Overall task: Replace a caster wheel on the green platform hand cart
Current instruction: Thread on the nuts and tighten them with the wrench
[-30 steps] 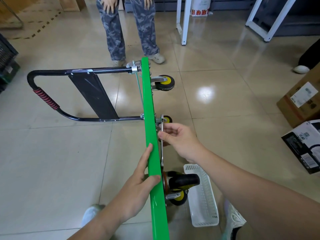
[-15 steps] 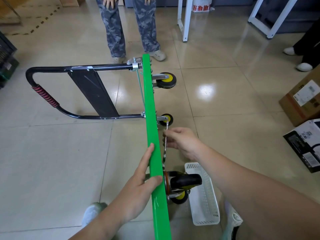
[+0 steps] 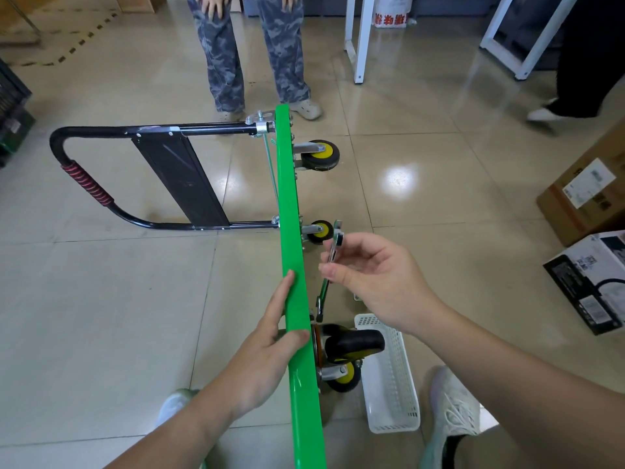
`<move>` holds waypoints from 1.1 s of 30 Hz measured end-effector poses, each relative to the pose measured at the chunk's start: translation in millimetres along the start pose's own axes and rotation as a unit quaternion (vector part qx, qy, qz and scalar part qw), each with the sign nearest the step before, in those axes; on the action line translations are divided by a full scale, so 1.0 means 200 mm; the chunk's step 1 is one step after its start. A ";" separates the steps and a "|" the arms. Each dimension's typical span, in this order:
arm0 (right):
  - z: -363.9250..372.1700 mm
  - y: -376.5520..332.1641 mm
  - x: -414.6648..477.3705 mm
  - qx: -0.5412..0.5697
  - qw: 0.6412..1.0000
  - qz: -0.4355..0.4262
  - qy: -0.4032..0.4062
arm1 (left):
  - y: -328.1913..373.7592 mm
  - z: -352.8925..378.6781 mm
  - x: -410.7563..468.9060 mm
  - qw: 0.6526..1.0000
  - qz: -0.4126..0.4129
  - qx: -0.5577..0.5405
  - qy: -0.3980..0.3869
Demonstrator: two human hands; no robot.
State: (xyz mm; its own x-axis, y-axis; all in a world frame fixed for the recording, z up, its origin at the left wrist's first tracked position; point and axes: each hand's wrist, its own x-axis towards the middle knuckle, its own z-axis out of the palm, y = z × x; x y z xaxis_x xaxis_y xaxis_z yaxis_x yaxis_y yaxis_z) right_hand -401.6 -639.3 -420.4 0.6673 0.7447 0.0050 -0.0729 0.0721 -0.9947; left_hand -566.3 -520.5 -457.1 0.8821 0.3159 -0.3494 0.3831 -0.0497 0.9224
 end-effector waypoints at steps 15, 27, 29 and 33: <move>0.04 0.05 -0.08 0.013 0.999 0.001 -0.047 | -0.03 0.02 0.00 1.000 0.003 -0.013 0.008; 0.06 0.11 0.02 -0.005 1.000 -0.017 -0.024 | -0.05 0.02 0.00 1.000 0.004 -0.017 0.013; 0.06 0.12 0.07 -0.003 1.000 -0.007 -0.007 | -0.05 0.02 0.00 1.000 0.005 -0.019 0.009; 0.02 0.17 0.17 -0.017 0.999 0.026 0.011 | -0.04 0.01 0.01 1.000 -0.003 -0.020 -0.005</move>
State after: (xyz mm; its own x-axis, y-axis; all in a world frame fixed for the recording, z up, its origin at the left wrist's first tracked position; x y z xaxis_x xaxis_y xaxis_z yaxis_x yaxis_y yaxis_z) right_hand -384.7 -608.5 -454.4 0.6799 0.7317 -0.0486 -0.0829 0.0108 -0.9965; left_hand -567.1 -521.8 -465.0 0.8832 0.3057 -0.3558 0.3766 -0.0099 0.9263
